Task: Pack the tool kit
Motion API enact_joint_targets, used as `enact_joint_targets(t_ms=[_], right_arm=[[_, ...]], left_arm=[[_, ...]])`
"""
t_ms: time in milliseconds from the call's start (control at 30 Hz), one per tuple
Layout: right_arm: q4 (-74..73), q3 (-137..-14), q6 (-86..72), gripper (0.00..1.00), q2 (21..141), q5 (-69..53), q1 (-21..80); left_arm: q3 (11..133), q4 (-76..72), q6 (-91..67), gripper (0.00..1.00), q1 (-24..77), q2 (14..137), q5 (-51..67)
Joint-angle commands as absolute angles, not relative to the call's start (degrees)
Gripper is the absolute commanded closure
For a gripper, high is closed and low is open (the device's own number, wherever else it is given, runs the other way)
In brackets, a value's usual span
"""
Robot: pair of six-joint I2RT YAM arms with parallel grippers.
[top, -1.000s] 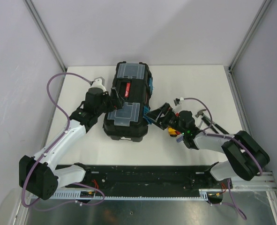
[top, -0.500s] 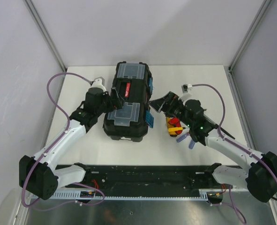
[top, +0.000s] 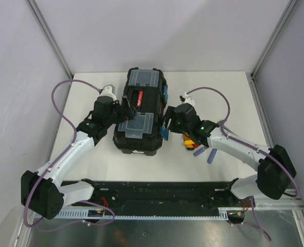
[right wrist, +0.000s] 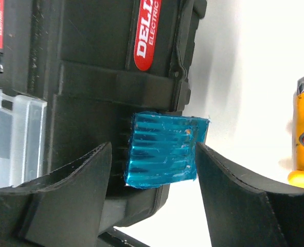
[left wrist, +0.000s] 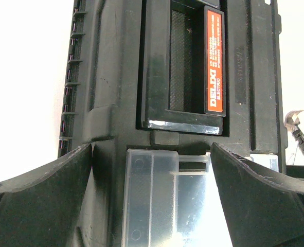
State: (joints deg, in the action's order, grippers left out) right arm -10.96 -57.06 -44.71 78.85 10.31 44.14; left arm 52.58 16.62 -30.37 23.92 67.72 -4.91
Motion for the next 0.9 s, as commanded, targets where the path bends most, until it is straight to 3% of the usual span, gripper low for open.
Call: enact_joint_targets(t_ms=[0, 200, 633, 867], right_arm=[[-15.5, -61.2, -43.0, 0.31, 81.0, 13.5, 45.6], [-14.8, -61.7, -43.7, 0.21, 82.8, 11.9, 46.4], [-32.5, -71.4, -38.2, 0.36, 85.3, 26.9, 48.5], [-35.5, -71.3, -39.1, 0.4, 84.2, 27.3, 46.3]], left_arm=[[48.1, 35.5, -23.8, 0.02, 25.2, 72.5, -4.5], [48.0, 35.4, -23.6, 0.02, 25.3, 72.7, -5.2], [47.3, 34.5, -23.5, 0.02, 25.2, 73.2, -5.4], [47.1, 34.3, -23.9, 0.02, 25.2, 73.0, -5.3]])
